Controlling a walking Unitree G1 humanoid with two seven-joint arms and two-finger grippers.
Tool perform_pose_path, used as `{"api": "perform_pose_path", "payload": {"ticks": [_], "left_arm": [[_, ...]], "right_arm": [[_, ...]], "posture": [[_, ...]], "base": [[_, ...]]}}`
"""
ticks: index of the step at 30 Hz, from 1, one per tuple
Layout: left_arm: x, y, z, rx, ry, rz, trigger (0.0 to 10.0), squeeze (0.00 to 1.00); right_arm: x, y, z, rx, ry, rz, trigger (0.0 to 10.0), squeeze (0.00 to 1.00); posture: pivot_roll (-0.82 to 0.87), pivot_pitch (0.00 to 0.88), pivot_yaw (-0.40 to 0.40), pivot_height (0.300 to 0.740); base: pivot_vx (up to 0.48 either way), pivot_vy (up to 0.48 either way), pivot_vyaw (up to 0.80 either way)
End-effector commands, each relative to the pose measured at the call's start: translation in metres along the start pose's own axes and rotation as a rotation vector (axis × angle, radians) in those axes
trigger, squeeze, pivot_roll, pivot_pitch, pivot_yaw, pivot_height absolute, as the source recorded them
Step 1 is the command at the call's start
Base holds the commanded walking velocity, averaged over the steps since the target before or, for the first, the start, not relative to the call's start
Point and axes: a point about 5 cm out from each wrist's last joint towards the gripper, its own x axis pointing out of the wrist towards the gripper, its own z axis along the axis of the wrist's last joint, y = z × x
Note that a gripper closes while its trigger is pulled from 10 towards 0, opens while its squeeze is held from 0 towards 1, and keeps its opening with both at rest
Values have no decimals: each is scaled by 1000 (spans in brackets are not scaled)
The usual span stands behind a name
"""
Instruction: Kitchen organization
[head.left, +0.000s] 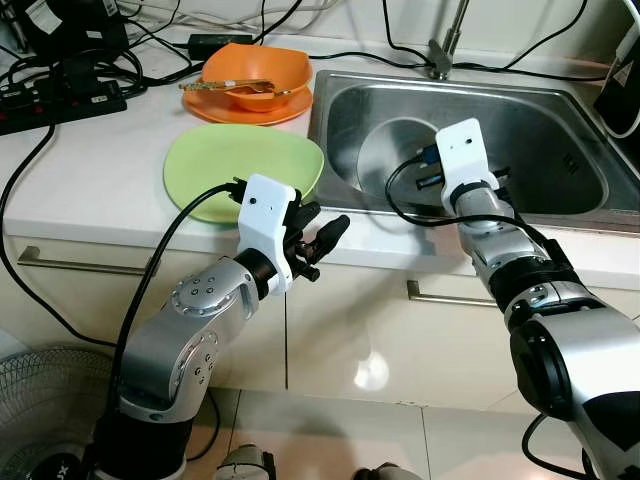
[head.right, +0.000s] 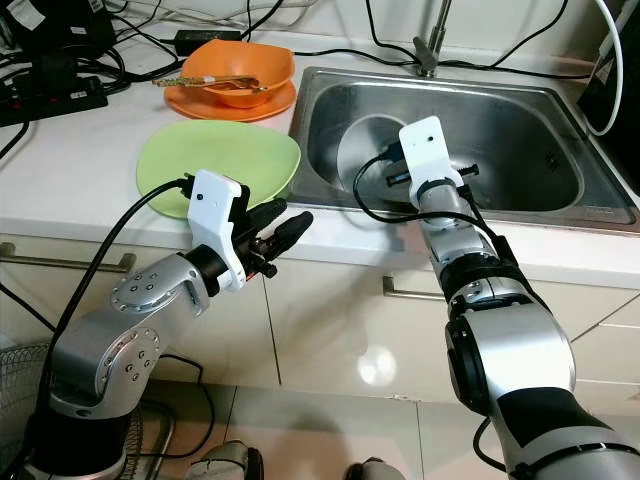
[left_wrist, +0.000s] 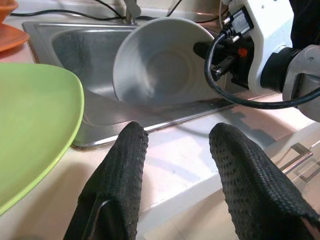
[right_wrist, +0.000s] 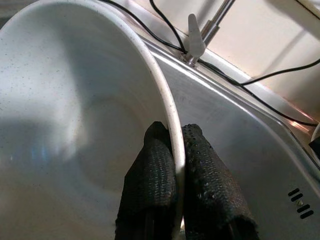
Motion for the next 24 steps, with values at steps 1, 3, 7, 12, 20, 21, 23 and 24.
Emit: {"api": "perform_pose_path", "payload": {"ticks": [1,3,7,12,20,21,23,24], "left_arm": [[-2,-5,0,0,6,-23,10000,0],[-2,-5,0,0,7,-22,10000,0],[-3,-5,1,1,4,-21,10000,0],[-3,-4,1,-1,4,-19,10000,0],[-4,-4,1,-2,3,-15,10000,0],[-4,-4,1,-2,3,-14,10000,0],[-4,-4,1,-2,3,-13,10000,0],[-4,-4,1,-2,3,-13,10000,0]], "right_arm": [[0,1,-1,-4,4,11,10000,0],[-1,4,-4,-4,18,25,10000,0],[-2,8,-7,-10,34,45,10000,0],[-4,15,-14,-17,62,80,10000,1000],[-6,18,-17,-17,77,99,10000,1000],[-6,19,-17,-16,77,100,10000,996],[-5,19,-17,-14,77,103,10000,988],[-5,19,-16,-13,76,103,10000,988]], "posture": [[152,70,-42,718],[152,70,-42,718],[158,73,-44,718],[159,75,-43,718],[166,83,-49,718],[166,83,-49,718],[165,84,-49,718],[164,84,-49,718]], "base": [[0,0,0],[0,0,0],[0,0,0],[0,0,0],[0,0,0],[0,0,0],[0,0,0],[0,0,0]]}}
